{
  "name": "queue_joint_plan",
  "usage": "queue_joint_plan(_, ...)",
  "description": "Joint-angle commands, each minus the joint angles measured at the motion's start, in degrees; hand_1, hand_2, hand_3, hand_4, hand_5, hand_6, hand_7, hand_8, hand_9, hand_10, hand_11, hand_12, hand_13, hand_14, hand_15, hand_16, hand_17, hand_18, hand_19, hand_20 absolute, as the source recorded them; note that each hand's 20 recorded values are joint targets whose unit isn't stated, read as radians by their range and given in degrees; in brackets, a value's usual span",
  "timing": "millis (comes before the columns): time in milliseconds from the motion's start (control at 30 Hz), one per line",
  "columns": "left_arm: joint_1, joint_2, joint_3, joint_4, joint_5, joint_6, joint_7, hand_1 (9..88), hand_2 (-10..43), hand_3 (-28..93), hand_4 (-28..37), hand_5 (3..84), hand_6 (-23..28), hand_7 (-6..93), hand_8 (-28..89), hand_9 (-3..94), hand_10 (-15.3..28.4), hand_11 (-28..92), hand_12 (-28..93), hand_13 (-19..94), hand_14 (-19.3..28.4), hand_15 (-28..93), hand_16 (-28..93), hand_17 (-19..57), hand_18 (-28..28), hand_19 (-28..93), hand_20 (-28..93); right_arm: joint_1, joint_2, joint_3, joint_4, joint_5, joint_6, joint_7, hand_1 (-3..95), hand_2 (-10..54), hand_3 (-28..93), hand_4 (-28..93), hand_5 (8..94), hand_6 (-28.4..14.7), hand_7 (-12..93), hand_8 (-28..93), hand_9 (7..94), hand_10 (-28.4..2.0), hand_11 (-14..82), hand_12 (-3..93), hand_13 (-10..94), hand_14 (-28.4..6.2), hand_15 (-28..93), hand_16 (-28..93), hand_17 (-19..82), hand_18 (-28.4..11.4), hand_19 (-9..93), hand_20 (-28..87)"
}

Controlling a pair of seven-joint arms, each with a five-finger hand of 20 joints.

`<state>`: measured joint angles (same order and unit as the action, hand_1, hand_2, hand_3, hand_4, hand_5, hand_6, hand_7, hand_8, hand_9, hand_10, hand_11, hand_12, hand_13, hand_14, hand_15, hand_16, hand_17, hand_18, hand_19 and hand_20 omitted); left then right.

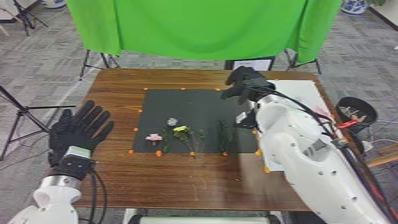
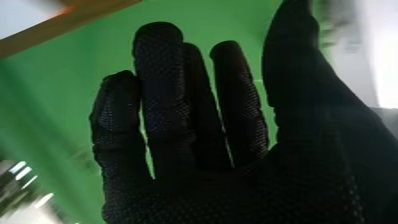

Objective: Arrange flowers

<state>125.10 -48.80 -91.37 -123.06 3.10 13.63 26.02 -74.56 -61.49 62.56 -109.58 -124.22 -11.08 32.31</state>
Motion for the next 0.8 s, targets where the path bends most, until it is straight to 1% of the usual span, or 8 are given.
queue_joint_plan(33,2.1,-0.08,-1.32,-0.98,-0.5,-0.26,0.91,27.3,15.4,72,-28.3,46.8,9.3,14.7,-8,40.2,15.9,23,15,29,16.6,40,-6,-7.3,16.5,39,13,-8.3,14.3,9.0,-0.1,-6.4,-4.2,2.2,46.9,-9.5,74,-28,53.9,-1.8,19,-13,55.3,-11.2,9.9,14.0,66,-10.4,50,26,33,-22.4,79,40)
queue_joint_plan(167,2.4,-0.54,-1.5,-1.36,-0.53,0.11,0.6,27.3,15.4,72,-28.3,46.8,9.3,14.7,-8,40.2,15.8,23,15,29,16.6,40,-6,-7.3,16.5,39,13,-9.6,15.2,11.7,1.2,-4.0,-6.9,4.2,47.0,-9.5,74,-28,49.8,-3.3,15,-12,50.9,-11.5,8.5,13.2,65,-10.2,49,26,32,-22.6,79,40)
queue_joint_plan(200,2.2,-0.72,-1.59,-1.24,-0.18,-0.18,0.24,27.3,15.4,72,-28.3,46.8,9.3,14.7,-8,40.2,15.8,23,15,29,16.6,40,-6,-7.3,16.5,39,13,-9.7,15.2,12.2,1.9,-4.1,-7.2,4.6,46.9,-9.5,73,-28,48.8,-3.5,15,-12,49.7,-11.7,8.1,13.0,64,-10.4,49,26,32,-22.7,79,40)
queue_joint_plan(233,2.3,-0.13,-0.94,-1.1,-0.44,-0.36,1.26,27.3,15.4,72,-28.3,46.8,9.3,14.7,-8,40.2,15.8,23,15,29,16.6,40,-6,-7.3,16.5,39,13,-9.3,15.2,12.5,2.6,-3.5,-8.3,5.5,46.9,-9.5,73,-28,48.0,-3.6,15,-12,49.0,-11.9,8.0,12.9,64,-10.4,49,26,32,-22.7,79,40)
queue_joint_plan(300,1.1,-0.4,-0.56,-0.64,-0.33,-0.18,0.5,27.4,15.4,72,-28.3,46.8,9.3,14.6,-8,40.2,15.9,23,15,29,16.6,40,-6,-7.3,16.5,39,13,-9.1,15.3,13.7,3.5,-1.3,-11.2,5.6,47.0,-9.5,73,-28,46.5,-4.5,14,-11,47.2,-12.6,7.6,12.7,64,-10.5,50,26,32,-22.7,79,40)
queue_joint_plan(367,1.4,-0.37,-0.6,-0.8,-0.28,-0.25,0.47,27.4,15.5,72,-28.3,46.7,9.3,14.7,-8,40.1,15.9,23,15,29,16.6,40,-6,-7.3,16.5,39,13,-9.3,15.4,14.6,4.2,-0.4,-12.7,4.4,47.1,-9.5,73,-28,45.7,-4.8,14,-11,46.0,-12.9,7.3,12.6,63,-10.8,50,25,32,-22.8,79,40)
queue_joint_plan(600,1.3,-0.54,-0.05,-0.8,-0.58,0.21,0.51,27.4,15.5,72,-28.3,46.8,9.3,14.7,-8,40.2,15.9,23,15,29,16.6,40,-6,-7.3,16.6,39,13,-9.2,15.3,13.2,8.0,-0.8,-11.0,0.8,49.6,-9.5,74,-28,41.4,-3.4,15,-12,39.0,-9.3,8.8,11.4,61,-9.5,51,24,31,-21.4,78,40)
queue_joint_plan(800,1.1,-0.67,0.23,-0.73,-0.45,0.14,0.28,27.4,15.5,72,-28.3,46.9,9.4,14.7,-8,40.2,15.8,23,15,29,16.6,40,-6,-7.3,16.6,39,13,-9.4,14.9,11.8,10.2,-1.0,-10.5,-0.3,56.2,-9.5,64,-28,46.7,-0.9,19,-15,48.2,-8.5,11.9,9.7,64,-7.0,45,34,32,-21.0,79,40)
